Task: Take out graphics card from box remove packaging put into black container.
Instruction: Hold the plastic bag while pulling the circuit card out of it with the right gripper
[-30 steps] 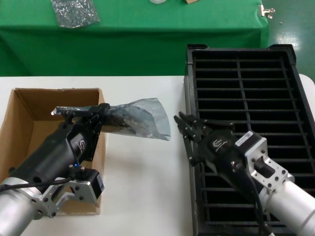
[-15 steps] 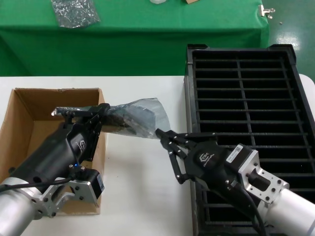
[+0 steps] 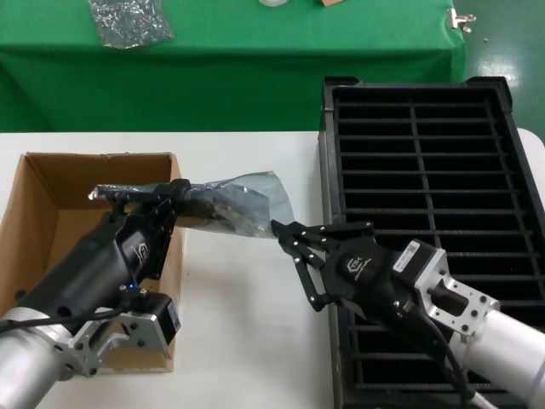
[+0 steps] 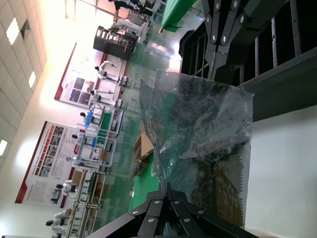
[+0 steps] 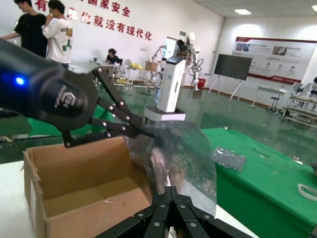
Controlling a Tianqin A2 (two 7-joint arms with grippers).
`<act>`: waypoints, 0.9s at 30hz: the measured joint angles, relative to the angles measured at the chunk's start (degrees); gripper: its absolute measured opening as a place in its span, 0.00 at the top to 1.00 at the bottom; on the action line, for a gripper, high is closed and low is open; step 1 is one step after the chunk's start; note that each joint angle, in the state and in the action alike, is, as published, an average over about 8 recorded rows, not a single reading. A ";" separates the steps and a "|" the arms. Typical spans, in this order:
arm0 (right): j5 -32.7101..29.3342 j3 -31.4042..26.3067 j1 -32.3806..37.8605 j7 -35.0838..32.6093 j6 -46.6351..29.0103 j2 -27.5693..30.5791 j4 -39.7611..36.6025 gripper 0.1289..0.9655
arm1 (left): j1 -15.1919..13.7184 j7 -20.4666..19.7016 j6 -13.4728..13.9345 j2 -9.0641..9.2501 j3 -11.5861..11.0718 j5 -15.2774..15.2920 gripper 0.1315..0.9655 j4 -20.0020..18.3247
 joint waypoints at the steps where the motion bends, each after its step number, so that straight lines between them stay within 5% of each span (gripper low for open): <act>1: -0.74 0.59 -0.05 0.47 -0.90 -0.38 -0.74 0.99 | 0.00 0.00 0.00 0.00 0.00 0.00 0.99 0.00; 27: -17.39 16.18 2.74 3.82 -31.17 -16.37 -20.20 0.99 | 0.00 0.00 0.00 0.00 0.00 0.00 0.99 0.00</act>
